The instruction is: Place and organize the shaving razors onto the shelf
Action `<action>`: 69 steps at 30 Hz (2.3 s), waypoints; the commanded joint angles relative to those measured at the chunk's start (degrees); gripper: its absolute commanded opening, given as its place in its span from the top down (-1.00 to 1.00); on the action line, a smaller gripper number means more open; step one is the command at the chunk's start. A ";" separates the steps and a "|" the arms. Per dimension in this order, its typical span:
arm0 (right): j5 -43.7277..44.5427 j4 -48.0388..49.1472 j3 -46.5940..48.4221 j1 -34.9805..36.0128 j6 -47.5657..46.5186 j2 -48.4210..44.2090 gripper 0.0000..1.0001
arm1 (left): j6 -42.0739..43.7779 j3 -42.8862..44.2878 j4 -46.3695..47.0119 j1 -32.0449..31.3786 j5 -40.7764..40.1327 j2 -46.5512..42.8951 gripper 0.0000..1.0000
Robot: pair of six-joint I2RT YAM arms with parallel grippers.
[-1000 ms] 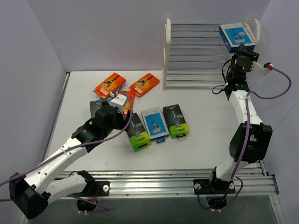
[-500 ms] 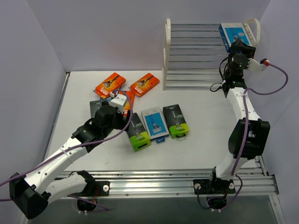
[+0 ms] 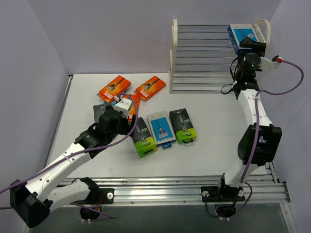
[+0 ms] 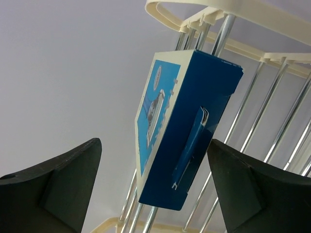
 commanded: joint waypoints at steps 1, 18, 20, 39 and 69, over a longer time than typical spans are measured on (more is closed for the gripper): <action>-2.35 -2.89 4.24 -1.47 -1.97 -2.54 -0.71 | 0.83 2.66 -0.74 -0.22 0.33 0.41 -0.88; -10.08 -5.71 0.64 -5.43 -3.12 -7.20 -0.77 | 0.57 4.15 -2.85 -0.05 0.77 2.26 -0.88; -10.78 -5.88 0.29 -5.69 -2.94 -7.47 -0.76 | 0.66 4.24 -2.94 -0.05 0.60 2.26 -0.88; -17.11 -4.31 2.04 -5.87 -1.01 -4.84 -0.24 | 1.10 4.33 -3.03 0.04 1.39 1.73 -0.88; -17.91 -3.60 9.51 -5.96 -0.92 1.58 0.49 | 1.54 4.33 -3.47 -0.05 1.04 2.43 -0.88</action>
